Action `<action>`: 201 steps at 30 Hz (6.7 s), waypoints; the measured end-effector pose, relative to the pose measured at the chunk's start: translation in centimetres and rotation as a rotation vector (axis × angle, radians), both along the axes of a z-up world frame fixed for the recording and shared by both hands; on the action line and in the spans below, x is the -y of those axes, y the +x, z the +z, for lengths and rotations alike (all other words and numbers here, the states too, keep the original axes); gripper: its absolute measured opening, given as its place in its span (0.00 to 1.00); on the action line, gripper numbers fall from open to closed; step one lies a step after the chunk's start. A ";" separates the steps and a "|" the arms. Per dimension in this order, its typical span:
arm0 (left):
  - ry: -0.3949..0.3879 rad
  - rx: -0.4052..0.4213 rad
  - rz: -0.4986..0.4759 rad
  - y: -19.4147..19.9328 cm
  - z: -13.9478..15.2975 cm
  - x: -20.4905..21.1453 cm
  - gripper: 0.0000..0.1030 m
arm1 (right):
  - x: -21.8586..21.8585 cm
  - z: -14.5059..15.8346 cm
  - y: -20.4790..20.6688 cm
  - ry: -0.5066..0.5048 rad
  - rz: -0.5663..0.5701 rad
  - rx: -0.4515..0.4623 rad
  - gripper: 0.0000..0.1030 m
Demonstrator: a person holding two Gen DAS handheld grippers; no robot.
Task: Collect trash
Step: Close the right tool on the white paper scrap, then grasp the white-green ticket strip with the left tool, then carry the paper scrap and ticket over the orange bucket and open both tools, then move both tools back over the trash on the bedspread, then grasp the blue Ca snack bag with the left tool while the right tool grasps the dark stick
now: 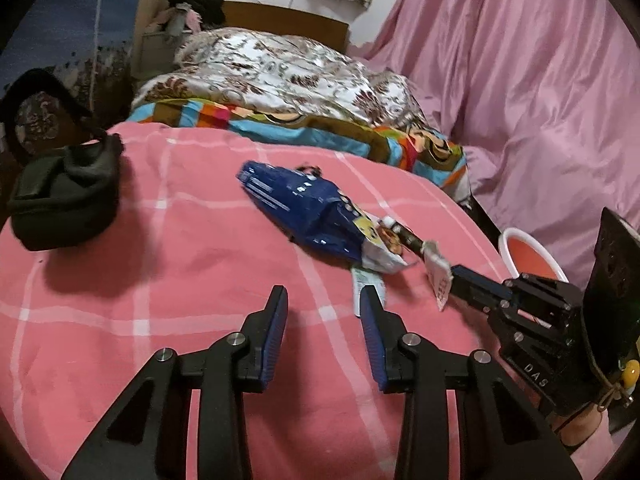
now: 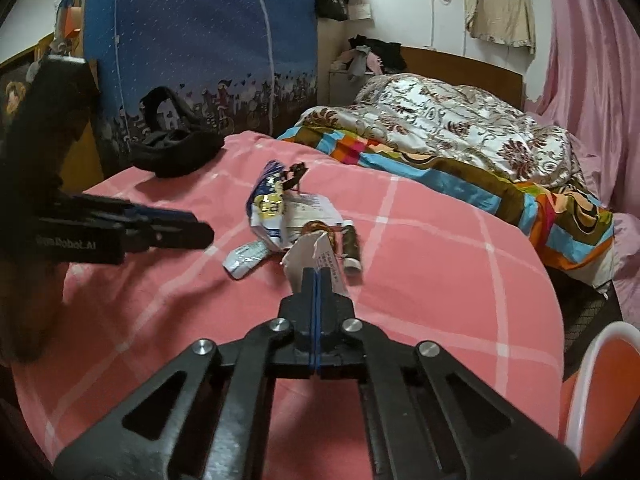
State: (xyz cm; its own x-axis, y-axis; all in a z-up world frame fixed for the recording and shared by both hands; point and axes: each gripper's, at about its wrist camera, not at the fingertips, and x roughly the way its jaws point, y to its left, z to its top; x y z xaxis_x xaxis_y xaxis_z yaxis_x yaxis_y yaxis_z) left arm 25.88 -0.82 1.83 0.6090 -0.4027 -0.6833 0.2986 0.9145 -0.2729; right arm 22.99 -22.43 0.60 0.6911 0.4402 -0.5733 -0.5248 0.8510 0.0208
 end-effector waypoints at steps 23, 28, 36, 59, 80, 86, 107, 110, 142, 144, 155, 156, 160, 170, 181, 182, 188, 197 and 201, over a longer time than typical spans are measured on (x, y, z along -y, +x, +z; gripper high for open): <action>0.102 -0.061 -0.061 -1.1 -1.3 3.9 0.16 | 3.6 1.1 -1.9 0.108 -0.074 0.023 0.00; 0.072 -0.060 -0.091 -3.6 -0.7 4.2 0.16 | 4.4 1.6 -2.7 0.122 -0.088 0.044 0.00; 0.091 0.004 -0.023 -5.7 0.1 4.8 0.16 | 4.6 0.7 -1.7 0.153 -0.085 -0.021 0.03; 0.007 0.080 0.015 -9.2 0.4 3.2 0.16 | 2.8 -0.3 -0.9 0.107 -0.084 -0.042 0.24; -0.074 0.583 -0.269 -9.6 8.3 19.2 0.16 | 19.8 6.1 -10.8 0.269 -0.561 0.468 0.25; -0.097 0.497 -0.385 -7.1 7.5 25.3 0.16 | 24.3 4.7 -11.2 0.261 -0.683 0.369 0.26; -0.049 0.022 -0.528 -2.0 0.7 35.6 0.16 | 31.6 -0.1 -9.9 0.341 -0.834 0.053 0.28; -0.066 -0.017 -0.533 -1.7 0.1 35.5 0.16 | 31.8 -0.4 -9.8 0.336 -0.843 0.038 0.29; -0.182 0.262 -0.132 -2.3 4.9 22.2 0.98 | 26.8 3.9 -10.6 0.280 -0.857 0.315 0.97; -0.162 0.292 -0.076 -2.4 5.4 20.5 0.98 | 25.8 4.3 -10.4 0.282 -0.839 0.333 0.97; -0.092 0.520 0.121 -6.1 7.7 10.8 0.98 | 19.0 6.8 -11.2 0.371 -0.670 0.557 0.97; -0.089 0.541 0.136 -6.5 8.0 9.7 0.98 | 18.4 7.0 -11.3 0.373 -0.655 0.572 0.97; -0.057 0.622 0.203 -8.3 8.4 6.0 0.98 | 15.7 7.5 -11.5 0.371 -0.577 0.631 0.97; 0.008 0.720 0.300 -10.1 7.6 -0.7 0.98 | 7.7 7.6 -9.7 0.259 -0.383 0.675 0.97; -0.006 0.616 0.330 -7.7 5.7 -2.5 0.98 | 5.2 7.4 -3.3 0.239 -0.237 0.488 0.95; -0.004 0.597 0.332 -7.5 5.7 -2.3 0.98 | 4.9 7.2 -2.6 0.231 -0.223 0.456 0.94; -0.006 0.455 0.315 -5.6 4.5 -1.9 0.97 | 3.7 5.5 0.6 0.163 -0.165 0.292 0.67; -0.037 0.185 0.171 -1.7 1.9 -0.1 0.65 | 2.8 1.9 3.4 0.116 -0.099 0.066 0.63; -0.029 0.099 0.129 -0.2 1.1 1.2 0.49 | 2.0 1.3 3.6 0.096 -0.078 0.032 0.62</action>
State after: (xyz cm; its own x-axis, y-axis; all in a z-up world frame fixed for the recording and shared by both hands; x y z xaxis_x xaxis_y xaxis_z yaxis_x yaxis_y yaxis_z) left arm 25.68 -1.98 2.97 0.7205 -0.3359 -0.6067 0.2063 0.9391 -0.2749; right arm 26.55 -24.40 1.92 0.7428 0.4362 -0.5079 -0.4589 0.8841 0.0880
